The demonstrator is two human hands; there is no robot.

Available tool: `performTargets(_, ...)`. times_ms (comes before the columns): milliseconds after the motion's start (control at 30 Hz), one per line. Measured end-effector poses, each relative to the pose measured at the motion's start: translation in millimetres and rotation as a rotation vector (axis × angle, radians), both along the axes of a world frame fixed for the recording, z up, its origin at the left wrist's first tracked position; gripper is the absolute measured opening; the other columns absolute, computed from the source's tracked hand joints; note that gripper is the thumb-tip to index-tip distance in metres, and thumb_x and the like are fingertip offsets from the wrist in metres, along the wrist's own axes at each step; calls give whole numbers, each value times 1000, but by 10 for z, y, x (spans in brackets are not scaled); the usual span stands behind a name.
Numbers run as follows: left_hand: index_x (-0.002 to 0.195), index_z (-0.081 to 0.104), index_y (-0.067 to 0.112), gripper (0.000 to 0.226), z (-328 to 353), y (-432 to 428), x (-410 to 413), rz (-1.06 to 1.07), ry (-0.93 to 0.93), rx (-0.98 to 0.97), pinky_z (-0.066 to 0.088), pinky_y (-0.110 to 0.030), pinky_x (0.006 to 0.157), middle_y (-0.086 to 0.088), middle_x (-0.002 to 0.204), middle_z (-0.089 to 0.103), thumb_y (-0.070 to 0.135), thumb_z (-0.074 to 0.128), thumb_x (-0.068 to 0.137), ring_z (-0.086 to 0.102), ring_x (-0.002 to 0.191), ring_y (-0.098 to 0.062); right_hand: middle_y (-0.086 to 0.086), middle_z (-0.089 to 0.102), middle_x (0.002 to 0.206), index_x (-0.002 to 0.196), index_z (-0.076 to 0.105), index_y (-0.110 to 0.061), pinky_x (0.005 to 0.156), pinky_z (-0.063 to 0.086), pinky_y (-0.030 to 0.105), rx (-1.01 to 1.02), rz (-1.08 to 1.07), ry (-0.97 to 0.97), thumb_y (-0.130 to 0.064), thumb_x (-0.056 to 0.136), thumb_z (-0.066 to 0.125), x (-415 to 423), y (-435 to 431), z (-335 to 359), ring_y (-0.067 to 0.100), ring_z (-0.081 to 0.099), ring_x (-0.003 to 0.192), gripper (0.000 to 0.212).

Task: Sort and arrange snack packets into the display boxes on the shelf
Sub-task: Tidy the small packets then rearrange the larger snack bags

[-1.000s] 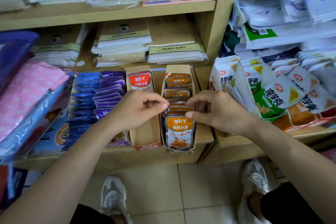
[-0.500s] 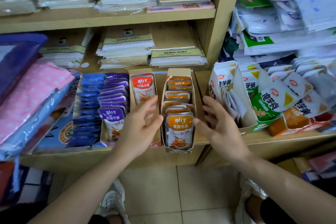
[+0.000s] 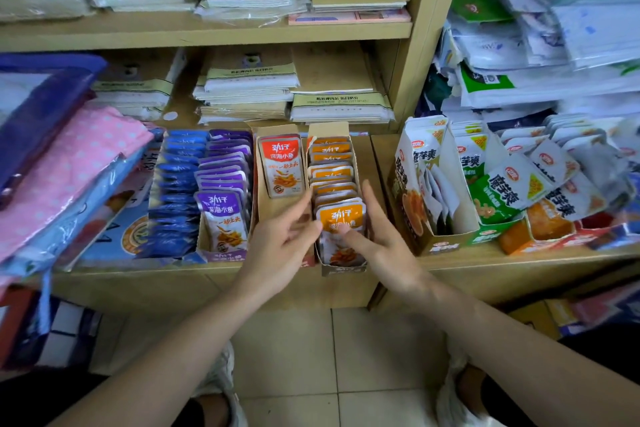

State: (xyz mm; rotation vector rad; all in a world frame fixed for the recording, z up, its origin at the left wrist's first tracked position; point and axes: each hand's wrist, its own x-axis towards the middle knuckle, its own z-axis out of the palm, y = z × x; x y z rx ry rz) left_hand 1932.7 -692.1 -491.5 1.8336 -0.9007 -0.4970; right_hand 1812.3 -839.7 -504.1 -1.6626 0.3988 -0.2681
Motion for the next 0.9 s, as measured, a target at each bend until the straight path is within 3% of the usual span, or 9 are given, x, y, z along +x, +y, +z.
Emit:
performTargets(100, 157, 32, 28, 64, -56, -8, 126, -57, -528, 123, 35, -30, 117, 11, 162, 31, 36, 58, 99, 29, 148, -2, -21, 19, 163, 160, -1, -32, 119, 34, 34, -280, 35, -43, -18, 98, 64, -9, -81, -45, 4, 22, 150, 91)
performTargets(167, 155, 36, 23, 61, -82, -38, 159, -124, -689, 174, 34, -43, 120, 7, 160, 36, 39, 55, 99, 28, 150, -10, -16, 1, 167, 161, 6, -27, 112, 35, 17, -450, 65, -18, -18, 97, 65, -1, -144, -56, -8, 10, 149, 87)
performTargets(233, 151, 45, 22, 57, -78, -74, 174, -126, -702, 171, 39, -44, 117, 6, 153, 48, 39, 57, 98, 36, 146, -11, -16, 0, 167, 160, 14, -24, 106, 38, 11, -523, 74, 0, -23, 96, 66, -1, -197, -55, -15, 9, 145, 83)
performTargets(400, 144, 55, 24, 54, -22, -126, 280, -131, -850, 230, 50, -38, 100, 9, 140, 61, 44, 63, 94, 47, 133, -11, -14, 8, 167, 158, 26, -21, 113, 43, 32, -666, 41, 23, -30, 90, 72, -8, -303, -33, -8, 12, 148, 82)
performTargets(467, 144, 55, 25, 56, 7, -143, 281, -134, -859, 224, 49, -38, 100, 9, 138, 62, 47, 61, 94, 50, 130, -11, -12, 12, 167, 160, 12, -26, 115, 41, 36, -535, 45, 36, -29, 88, 74, -18, -268, -36, -4, 14, 150, 96)
performTargets(567, 149, 48, 22, 63, 36, -178, 254, -93, -767, 181, 38, -36, 109, 6, 144, 57, 52, 51, 94, 45, 136, -11, -12, 34, 158, 160, -2, -30, 113, 44, 38, -269, 72, 24, -27, 84, 79, -41, -201, -52, 2, 37, 142, 111)
performTargets(733, 156, 34, 29, 82, 92, -295, 419, -197, -842, 418, 10, -44, 121, 14, 163, 28, 72, 15, 90, 11, 153, -15, -20, -4, 166, 160, 6, -32, 116, 32, 29, -803, 33, 14, -44, 89, 69, -20, -259, -27, 1, 6, 152, 96)
performTargets(800, 152, 41, 34, 79, 123, -322, 500, -198, -756, 415, 12, -40, 114, 18, 158, 36, 72, 14, 88, 20, 147, -12, -19, 5, 166, 159, 17, -31, 118, 33, 37, -928, 57, 25, -43, 92, 66, 16, -305, -18, 6, 9, 153, 84)
performTargets(900, 140, 56, 36, 65, 192, -361, 633, -90, -754, 321, 23, -38, 101, 20, 143, 54, 62, 20, 94, 37, 131, -10, -15, 28, 161, 153, 34, -31, 115, 39, 43, -893, 46, 83, -44, 89, 71, 34, -370, 4, 10, 24, 148, 75)
